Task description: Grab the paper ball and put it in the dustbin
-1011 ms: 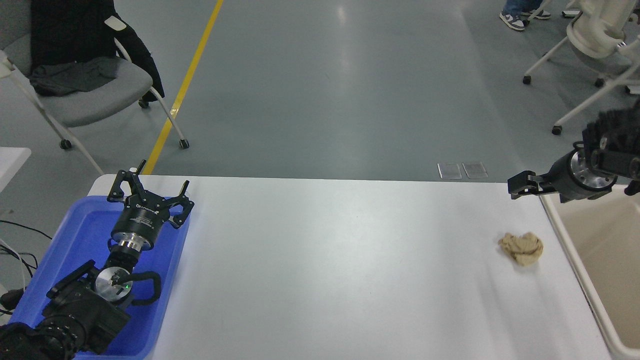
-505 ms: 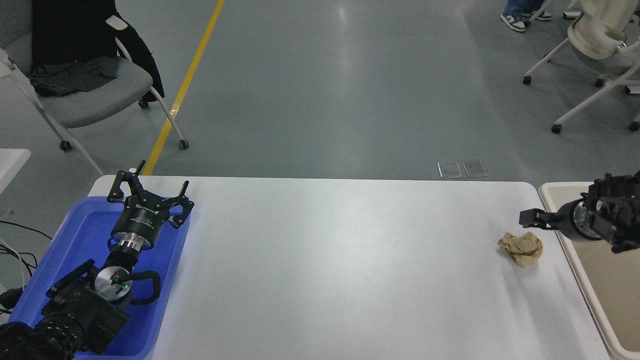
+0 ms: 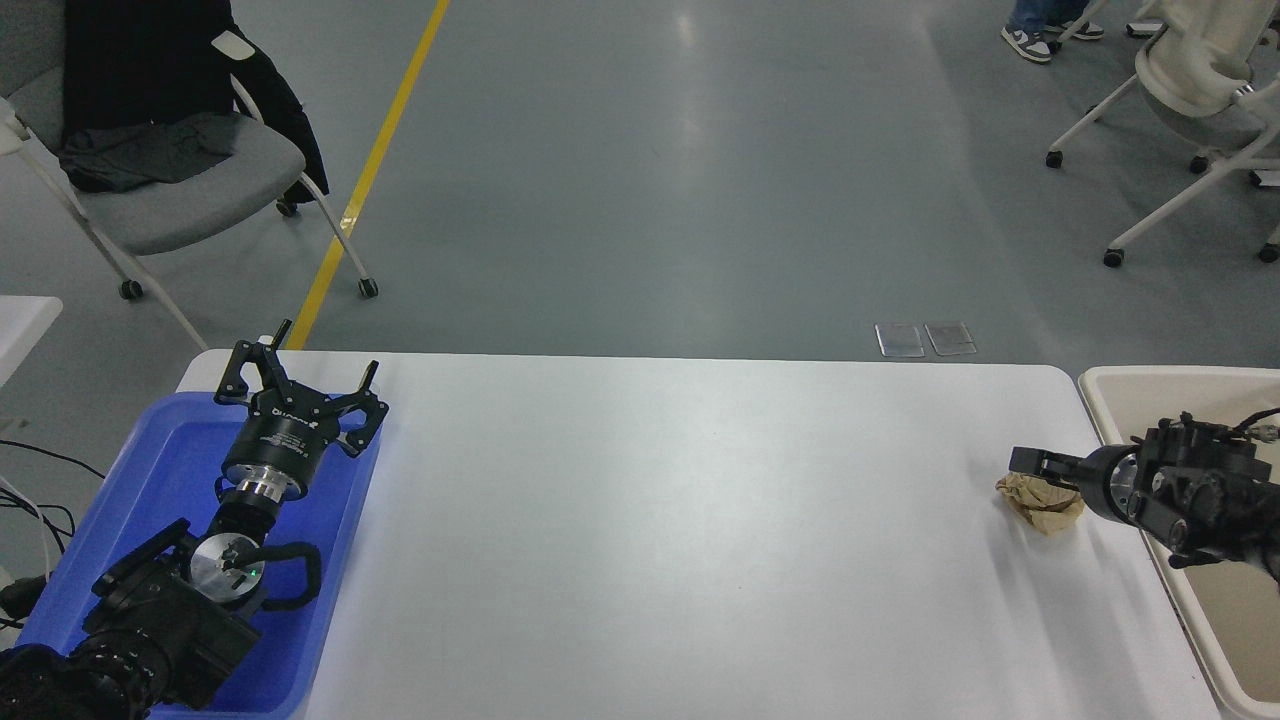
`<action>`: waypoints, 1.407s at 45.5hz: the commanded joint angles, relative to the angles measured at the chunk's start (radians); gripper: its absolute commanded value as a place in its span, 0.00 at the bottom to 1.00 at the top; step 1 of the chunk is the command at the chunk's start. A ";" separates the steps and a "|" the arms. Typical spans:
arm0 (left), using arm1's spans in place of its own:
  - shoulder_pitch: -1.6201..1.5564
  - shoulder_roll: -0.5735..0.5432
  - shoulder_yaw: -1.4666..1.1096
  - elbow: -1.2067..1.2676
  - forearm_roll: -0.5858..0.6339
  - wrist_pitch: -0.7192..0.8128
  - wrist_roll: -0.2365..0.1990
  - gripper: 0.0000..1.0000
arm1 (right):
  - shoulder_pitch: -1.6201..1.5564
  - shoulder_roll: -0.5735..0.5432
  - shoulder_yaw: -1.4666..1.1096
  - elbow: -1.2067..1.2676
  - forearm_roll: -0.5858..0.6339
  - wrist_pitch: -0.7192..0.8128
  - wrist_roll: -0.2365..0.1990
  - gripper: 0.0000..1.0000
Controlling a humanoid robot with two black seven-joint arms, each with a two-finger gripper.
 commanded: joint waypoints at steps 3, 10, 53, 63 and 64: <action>0.000 0.000 0.000 0.000 0.000 0.000 0.000 1.00 | -0.042 0.019 0.008 0.005 -0.005 -0.023 -0.006 0.48; 0.000 0.000 0.000 0.000 0.000 0.000 0.000 1.00 | -0.038 0.011 0.025 0.042 0.009 -0.020 -0.006 0.00; -0.002 0.000 0.002 0.000 0.002 0.000 0.005 1.00 | 0.450 -0.173 -0.265 0.740 -0.034 0.000 -0.004 0.00; 0.000 0.000 0.002 0.000 0.002 0.000 0.005 1.00 | 0.844 -0.149 -0.471 1.136 -0.037 0.057 -0.001 0.00; 0.000 0.000 0.002 0.000 0.002 0.000 0.005 1.00 | 0.879 -0.146 -0.481 1.159 -0.037 0.078 -0.001 0.00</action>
